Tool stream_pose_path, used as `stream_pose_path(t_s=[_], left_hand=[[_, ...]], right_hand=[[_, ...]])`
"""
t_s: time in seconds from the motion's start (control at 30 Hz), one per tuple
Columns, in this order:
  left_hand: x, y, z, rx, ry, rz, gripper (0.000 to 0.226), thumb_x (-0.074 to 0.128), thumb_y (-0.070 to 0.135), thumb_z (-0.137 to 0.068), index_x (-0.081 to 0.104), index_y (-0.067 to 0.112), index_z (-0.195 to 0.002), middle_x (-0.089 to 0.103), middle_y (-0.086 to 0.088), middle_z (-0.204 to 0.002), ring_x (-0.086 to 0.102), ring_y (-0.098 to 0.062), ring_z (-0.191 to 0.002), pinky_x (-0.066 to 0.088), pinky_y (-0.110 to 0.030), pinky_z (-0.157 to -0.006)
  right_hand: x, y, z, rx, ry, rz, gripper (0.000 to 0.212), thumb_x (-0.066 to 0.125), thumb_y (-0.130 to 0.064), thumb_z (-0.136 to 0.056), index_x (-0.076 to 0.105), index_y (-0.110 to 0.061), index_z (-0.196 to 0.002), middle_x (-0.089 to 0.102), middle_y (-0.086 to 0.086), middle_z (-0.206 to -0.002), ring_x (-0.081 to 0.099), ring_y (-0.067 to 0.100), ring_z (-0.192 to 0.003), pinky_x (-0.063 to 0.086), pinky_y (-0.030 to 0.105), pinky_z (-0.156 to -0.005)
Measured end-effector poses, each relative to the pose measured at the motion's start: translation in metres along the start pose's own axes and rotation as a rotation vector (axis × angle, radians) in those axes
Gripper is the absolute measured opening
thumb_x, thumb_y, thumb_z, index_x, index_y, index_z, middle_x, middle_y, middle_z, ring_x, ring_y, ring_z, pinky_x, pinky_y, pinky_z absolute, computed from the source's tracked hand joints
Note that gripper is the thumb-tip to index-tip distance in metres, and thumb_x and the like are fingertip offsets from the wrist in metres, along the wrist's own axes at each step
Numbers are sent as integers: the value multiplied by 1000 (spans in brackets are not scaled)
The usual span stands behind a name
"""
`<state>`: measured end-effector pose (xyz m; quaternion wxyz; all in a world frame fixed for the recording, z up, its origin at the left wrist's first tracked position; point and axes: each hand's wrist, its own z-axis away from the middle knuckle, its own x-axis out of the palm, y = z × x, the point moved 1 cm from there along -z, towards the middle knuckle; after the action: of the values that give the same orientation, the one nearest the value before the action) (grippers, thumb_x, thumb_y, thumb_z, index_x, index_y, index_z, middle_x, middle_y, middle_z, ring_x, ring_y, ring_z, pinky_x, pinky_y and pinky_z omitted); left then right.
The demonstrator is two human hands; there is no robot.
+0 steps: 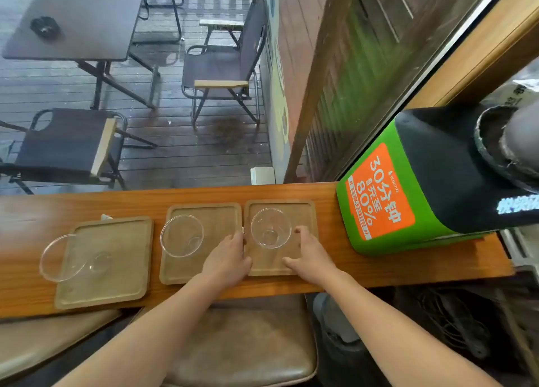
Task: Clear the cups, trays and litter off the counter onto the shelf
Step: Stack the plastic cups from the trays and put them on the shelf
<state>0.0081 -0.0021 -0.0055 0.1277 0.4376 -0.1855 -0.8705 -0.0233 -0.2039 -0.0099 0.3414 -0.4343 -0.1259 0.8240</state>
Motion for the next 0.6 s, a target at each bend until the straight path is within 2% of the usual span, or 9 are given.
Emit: stream_pose_path(t_s=[0.07,0.23,0.33,0.4,0.5,0.53,0.6], left_hand=[[3,-3,-7,-5,15,98,52,65,20,-82,45,18,-130,55,-4,-126,57,-21,-111,50,-32,-88],[9,-3,-22,-36,32,300,76,76,12,-74,38,22,-140,53,-5,-132,53,-20,-119,43,-26,-88],[7,2,-28,-44,25,416,85,79,4,-71,37,28,-142,53,-2,-135,54,-22,-120,52,-37,-95],[6,6,-29,-24,4,490,87,78,0,-70,39,32,-141,54,2,-133,60,-27,-114,55,-40,-92],[5,9,-27,17,-12,560,83,75,-1,-72,41,36,-138,55,8,-126,66,-25,-102,57,-28,-76],[4,10,-26,25,-12,582,81,75,0,-73,42,37,-137,55,11,-121,67,-24,-100,56,-27,-74],[1,12,-23,31,7,605,74,76,5,-74,46,35,-135,57,13,-116,67,-25,-101,56,-33,-81]], right_hand=[[1,-4,-5,3,9,-84,85,80,-34,-79,25,-33,-145,47,3,-143,50,20,-126,47,35,-100],[6,-7,-18,35,-21,-224,95,83,-27,-76,21,-38,-147,49,2,-141,50,19,-126,43,32,-96],[6,-9,-23,5,-23,-249,96,84,-22,-75,21,-42,-145,45,0,-145,49,20,-128,46,36,-101],[6,-12,-25,-12,-36,-290,94,84,-18,-76,22,-45,-142,43,0,-145,56,24,-122,52,46,-99],[4,-14,-24,-40,-54,-338,90,83,-20,-76,26,-45,-140,44,0,-142,60,27,-116,54,52,-94],[4,-15,-24,-53,-56,-348,88,83,-22,-76,26,-45,-139,45,-1,-141,60,26,-116,54,52,-94],[2,-18,-21,-59,-57,-344,86,83,-28,-76,27,-44,-140,45,-3,-139,59,25,-117,53,51,-95]])
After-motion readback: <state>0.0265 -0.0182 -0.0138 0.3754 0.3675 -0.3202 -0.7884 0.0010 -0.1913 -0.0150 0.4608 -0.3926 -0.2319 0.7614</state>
